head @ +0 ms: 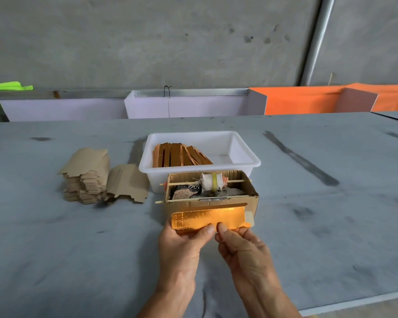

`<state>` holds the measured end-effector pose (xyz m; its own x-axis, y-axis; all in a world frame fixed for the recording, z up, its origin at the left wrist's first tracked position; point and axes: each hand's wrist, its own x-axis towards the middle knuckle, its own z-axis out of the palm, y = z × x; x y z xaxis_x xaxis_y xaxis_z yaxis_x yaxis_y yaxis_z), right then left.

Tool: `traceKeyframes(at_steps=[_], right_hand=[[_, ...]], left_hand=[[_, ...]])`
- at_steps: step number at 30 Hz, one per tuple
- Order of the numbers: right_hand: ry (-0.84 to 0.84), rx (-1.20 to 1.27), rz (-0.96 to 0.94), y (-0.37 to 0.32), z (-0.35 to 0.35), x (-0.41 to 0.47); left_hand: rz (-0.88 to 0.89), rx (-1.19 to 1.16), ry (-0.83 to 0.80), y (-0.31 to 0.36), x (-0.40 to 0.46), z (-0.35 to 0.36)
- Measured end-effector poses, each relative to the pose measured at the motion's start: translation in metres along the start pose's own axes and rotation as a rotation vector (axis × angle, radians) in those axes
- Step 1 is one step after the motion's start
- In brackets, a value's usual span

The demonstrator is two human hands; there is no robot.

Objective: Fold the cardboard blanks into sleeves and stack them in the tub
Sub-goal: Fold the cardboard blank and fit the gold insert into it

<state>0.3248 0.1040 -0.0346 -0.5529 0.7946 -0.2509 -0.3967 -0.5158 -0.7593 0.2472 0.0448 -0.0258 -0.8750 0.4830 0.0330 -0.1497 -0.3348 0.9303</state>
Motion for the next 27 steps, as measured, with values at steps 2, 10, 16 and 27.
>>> traceKeyframes(at_steps=[2, 10, 16, 27], right_hand=[[-0.003, 0.013, -0.007, -0.001, -0.001, 0.000], [-0.032, 0.045, -0.027, -0.006, -0.012, 0.005], [-0.146, -0.028, -0.114, -0.015, -0.027, 0.009], [-0.240, -0.057, 0.009, -0.015, -0.033, 0.005]], left_hand=[[-0.016, 0.011, -0.007, 0.001, 0.000, -0.003], [-0.129, 0.028, -0.137, 0.001, 0.006, -0.014], [-0.486, -0.037, -0.285, 0.019, 0.018, -0.019], [-0.726, 0.111, -0.606, 0.020, 0.024, -0.023]])
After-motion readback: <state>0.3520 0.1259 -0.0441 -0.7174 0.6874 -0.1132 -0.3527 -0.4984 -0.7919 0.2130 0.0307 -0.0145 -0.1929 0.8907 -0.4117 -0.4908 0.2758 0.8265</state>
